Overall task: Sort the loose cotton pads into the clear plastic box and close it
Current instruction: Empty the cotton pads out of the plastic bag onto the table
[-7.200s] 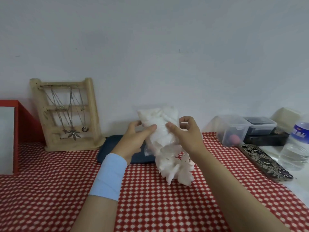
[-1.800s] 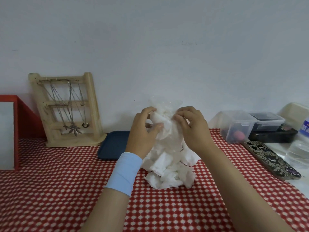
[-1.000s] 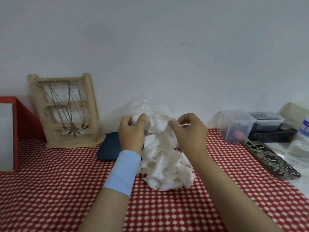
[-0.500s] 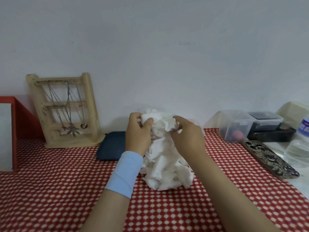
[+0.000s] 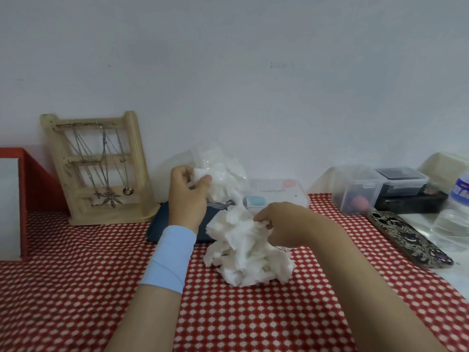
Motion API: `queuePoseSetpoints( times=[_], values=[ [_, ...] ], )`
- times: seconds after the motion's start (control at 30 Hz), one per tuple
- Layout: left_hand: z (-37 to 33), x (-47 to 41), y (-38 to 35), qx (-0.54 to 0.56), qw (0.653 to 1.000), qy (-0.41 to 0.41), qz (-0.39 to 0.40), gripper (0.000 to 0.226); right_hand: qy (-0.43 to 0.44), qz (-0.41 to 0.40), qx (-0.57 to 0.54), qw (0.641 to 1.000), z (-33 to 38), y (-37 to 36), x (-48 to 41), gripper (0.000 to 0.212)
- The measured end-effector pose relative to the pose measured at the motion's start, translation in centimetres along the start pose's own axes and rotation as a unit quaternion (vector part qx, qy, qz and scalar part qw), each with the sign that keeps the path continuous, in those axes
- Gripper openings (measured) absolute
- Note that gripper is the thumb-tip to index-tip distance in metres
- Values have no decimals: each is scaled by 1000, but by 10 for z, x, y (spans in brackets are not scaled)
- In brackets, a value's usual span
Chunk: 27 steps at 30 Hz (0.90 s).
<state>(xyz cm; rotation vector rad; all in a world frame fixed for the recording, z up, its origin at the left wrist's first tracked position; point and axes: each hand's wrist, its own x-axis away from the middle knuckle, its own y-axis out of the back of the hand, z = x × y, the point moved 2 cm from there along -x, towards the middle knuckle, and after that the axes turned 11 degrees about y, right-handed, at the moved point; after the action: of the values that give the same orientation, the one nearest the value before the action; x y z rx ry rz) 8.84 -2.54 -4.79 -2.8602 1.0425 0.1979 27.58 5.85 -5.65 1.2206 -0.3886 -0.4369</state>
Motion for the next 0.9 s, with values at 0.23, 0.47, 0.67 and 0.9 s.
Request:
queuePoseSetpoints(
  times=[0.23, 0.47, 0.67, 0.9],
  values=[
    [-7, 11, -12, -32, 994, -43, 97, 39, -2, -315, -92, 944, -2, 39, 16, 30],
    [-7, 21, -22, -133, 970, -80, 190, 56, -16, -414, -333, 847, -1, 19, -4, 22],
    [-8, 22, -26, -204, 959, -85, 175, 43, 16, -489, -267, 830, 2, 27, 3, 19],
    [-15, 22, -21, -291, 930, -223, 16, 29, 49, -490, -242, 836, 5, 25, 4, 19]
  ],
)
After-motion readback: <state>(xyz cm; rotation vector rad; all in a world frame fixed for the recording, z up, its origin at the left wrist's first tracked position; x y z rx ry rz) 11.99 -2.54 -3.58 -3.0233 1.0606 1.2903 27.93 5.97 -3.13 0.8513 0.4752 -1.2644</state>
